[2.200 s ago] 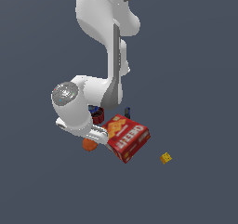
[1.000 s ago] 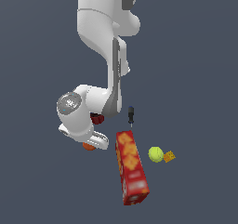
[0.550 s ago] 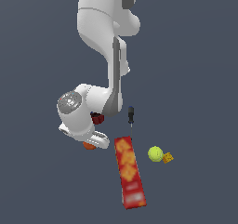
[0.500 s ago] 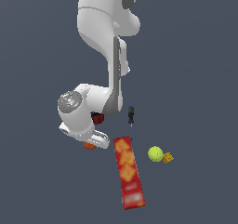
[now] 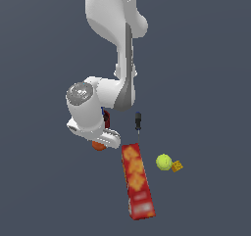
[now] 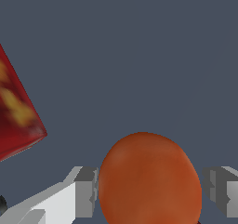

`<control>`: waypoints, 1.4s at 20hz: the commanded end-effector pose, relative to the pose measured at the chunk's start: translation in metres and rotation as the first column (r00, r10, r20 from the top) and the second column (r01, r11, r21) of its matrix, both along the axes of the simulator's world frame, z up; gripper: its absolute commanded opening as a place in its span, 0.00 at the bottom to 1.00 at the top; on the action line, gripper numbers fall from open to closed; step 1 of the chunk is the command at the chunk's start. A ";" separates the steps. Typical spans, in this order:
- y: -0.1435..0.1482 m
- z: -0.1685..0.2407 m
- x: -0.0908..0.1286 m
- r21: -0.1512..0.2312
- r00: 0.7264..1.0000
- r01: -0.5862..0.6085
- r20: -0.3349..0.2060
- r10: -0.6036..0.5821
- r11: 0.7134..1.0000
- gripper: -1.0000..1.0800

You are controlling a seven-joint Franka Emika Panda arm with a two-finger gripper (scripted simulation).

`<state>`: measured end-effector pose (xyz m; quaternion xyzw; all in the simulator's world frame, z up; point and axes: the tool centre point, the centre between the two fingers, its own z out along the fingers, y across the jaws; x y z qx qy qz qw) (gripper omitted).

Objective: Pick up a designated object from a clutter of objects.

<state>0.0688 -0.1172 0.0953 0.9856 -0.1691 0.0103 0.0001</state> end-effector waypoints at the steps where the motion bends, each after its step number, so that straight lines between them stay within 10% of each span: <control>1: 0.009 0.015 -0.008 0.000 1.000 0.000 0.002 0.000 1.000 0.00; 28: 0.137 0.217 -0.125 -0.001 1.000 -0.001 -0.015 0.001 1.000 0.00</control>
